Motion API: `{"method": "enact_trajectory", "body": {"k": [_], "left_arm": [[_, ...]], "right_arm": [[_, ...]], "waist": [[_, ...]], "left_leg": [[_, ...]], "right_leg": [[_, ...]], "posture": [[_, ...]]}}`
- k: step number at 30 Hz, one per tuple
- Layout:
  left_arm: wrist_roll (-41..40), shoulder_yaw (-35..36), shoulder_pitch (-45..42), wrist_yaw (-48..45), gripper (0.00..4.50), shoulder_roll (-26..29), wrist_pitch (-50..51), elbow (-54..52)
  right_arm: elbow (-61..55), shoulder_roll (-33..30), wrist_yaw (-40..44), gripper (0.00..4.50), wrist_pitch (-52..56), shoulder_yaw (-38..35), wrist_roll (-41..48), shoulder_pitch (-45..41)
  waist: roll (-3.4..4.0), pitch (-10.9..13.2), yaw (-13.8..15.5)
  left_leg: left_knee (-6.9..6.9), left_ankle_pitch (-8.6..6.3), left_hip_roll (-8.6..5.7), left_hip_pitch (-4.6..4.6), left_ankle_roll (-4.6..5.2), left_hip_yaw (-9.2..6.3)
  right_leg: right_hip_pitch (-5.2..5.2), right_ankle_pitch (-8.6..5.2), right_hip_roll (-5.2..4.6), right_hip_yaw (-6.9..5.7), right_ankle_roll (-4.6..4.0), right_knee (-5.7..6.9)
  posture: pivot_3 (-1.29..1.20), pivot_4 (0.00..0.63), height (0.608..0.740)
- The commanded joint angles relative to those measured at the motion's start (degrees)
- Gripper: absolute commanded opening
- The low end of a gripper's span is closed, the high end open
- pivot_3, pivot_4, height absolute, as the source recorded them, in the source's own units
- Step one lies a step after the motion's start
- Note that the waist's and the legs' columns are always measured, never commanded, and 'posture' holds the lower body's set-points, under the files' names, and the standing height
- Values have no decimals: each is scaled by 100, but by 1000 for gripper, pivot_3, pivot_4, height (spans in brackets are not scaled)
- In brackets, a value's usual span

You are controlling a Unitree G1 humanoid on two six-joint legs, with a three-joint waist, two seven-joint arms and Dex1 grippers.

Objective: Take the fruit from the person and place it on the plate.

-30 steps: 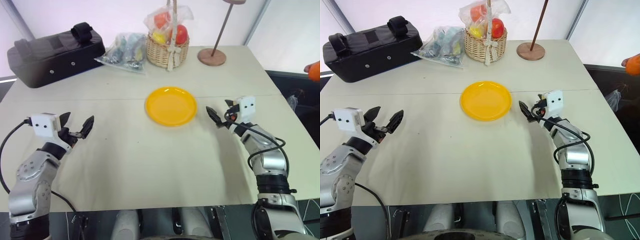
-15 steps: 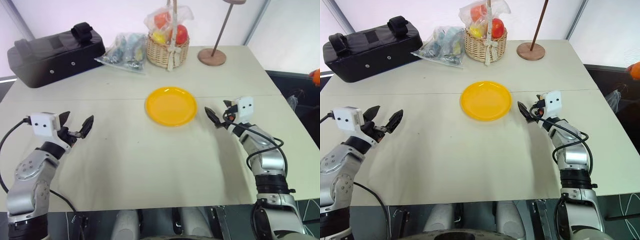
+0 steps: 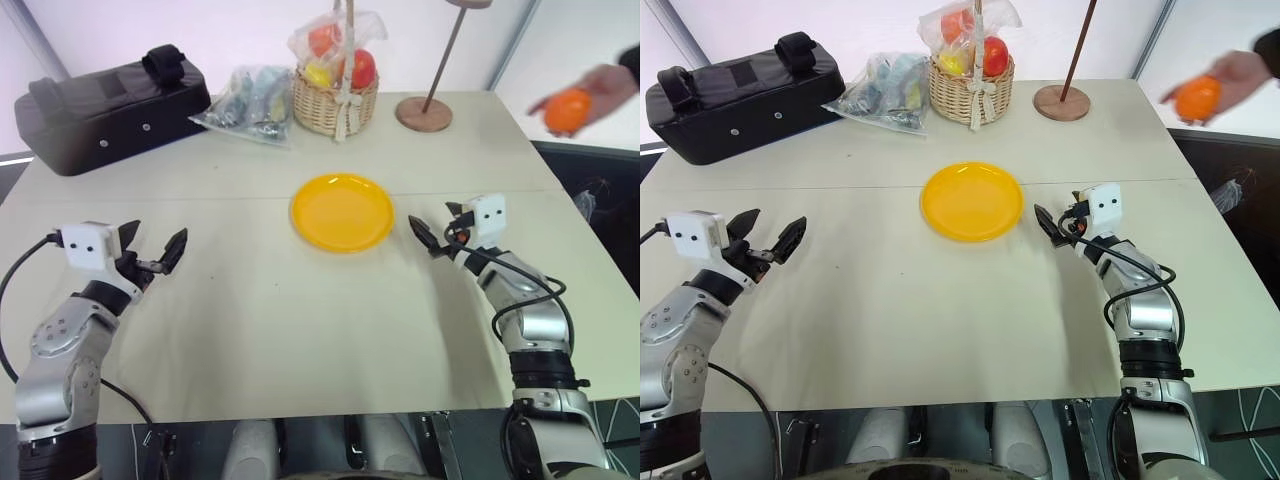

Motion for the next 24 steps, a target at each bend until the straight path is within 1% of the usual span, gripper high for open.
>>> {"method": "enact_trajectory", "body": {"k": [1, 11, 13, 14, 16, 17, 18, 21, 24], "left_arm": [[-4, 66, -94, -1, 4500, 76, -54, -90], [-100, 125, -255, 82, 4500, 90, 126, -89], [-125, 81, -370, -45, 4500, 269, 264, -95], [-339, 106, -463, -222, 4500, 395, 422, -158], [-1186, 211, -573, -780, 4500, 709, 952, -419], [-1496, 246, -588, -975, 4500, 830, 1141, -513], [-1810, 252, -544, -1311, 4500, 1068, 1363, -629], [-2442, 234, -455, -2127, 4500, 1762, 1923, -760], [-2689, 167, -515, -2599, 4500, 2219, 2181, -696]], "right_arm": [[-267, -9, -25, 4454, -67, -37, 16, -17], [-291, 12, -59, 4454, -46, -18, 15, -1], [-299, 10, -64, 4454, -40, -15, 14, -2], [-306, 9, -69, 4454, -36, -15, 14, -1], [-314, -3, -68, 4454, -32, -20, 18, 9], [-317, -8, -67, 4454, -31, -21, 19, 14], [-322, -14, -66, 4454, -29, -22, 19, 21], [-373, -58, -59, 4454, 5, -37, 24, 33], [-513, -152, -50, 4454, 84, -69, 25, 50]], "waist": [[0, 0, 0], [0, 0, 2], [0, 0, 1], [0, 0, 0], [0, 0, 4], [0, 0, 0], [0, 0, -4], [1, 1, -20], [2, 1, -30]], "left_leg": [[0, 0, 0, 0, 0, 0], [1, 0, 0, 0, 0, 0], [1, 0, 0, 0, 0, 0], [1, 0, 0, 0, 0, -1], [1, 0, 1, 0, 0, -3], [1, 0, 1, 0, 0, -2], [1, 0, 1, 0, 0, -1], [0, 0, 0, 0, 0, 1], [-3, 0, 1, 4, 0, 0]], "right_leg": [[0, 0, 0, 0, 0, 0], [1, 0, 0, 0, 0, 0], [0, 0, 0, 0, 0, 0], [0, 0, 2, -1, 0, 0], [0, 0, 2, -2, 0, 2], [0, 0, 2, -2, 0, 2], [0, 0, 0, -1, 0, 1], [0, 0, -1, 1, 0, 0], [0, -2, 2, 0, -2, 1]], "posture": [[0, 150, 740], [0, 150, 740], [0, 150, 740], [0, 150, 740], [0, 150, 740], [0, 150, 740], [0, 150, 740], [0, 150, 740], [0, 150, 740]]}}
